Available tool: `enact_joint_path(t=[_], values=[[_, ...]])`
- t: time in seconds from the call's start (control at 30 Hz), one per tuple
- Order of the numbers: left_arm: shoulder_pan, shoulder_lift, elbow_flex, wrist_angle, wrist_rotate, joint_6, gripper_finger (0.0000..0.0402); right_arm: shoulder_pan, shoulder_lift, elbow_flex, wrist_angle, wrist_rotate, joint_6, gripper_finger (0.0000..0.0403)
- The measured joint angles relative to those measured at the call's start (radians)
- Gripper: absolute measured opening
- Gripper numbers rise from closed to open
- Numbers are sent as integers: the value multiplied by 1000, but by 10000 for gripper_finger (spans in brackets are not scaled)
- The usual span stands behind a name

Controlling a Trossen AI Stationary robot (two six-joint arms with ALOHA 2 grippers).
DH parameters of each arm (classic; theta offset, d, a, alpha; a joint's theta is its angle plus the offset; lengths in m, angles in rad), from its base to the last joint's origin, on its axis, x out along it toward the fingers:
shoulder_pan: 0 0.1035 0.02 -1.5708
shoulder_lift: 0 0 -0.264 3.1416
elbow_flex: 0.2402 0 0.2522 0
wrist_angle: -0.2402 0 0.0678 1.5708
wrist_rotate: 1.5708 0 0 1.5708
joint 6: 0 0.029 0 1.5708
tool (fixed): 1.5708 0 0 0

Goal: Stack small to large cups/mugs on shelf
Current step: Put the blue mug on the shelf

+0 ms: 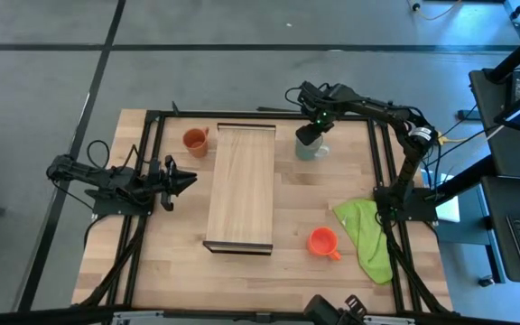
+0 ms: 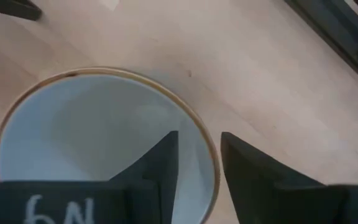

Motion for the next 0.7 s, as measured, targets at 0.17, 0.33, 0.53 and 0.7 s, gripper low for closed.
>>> enact_joint_path(t=[0.17,0.33,0.53,0.7], values=[[0,0,0,0,0,0,69,0,0,0,0,3,-1,69],[0,0,0,0,0,0,69,0,-1,1,12,-4,9,40],[0,0,0,0,0,-1,69,2,-2,2,25,-3,31,58],[0,0,0,9,0,-1,69,2,-2,2,32,-3,52,72]])
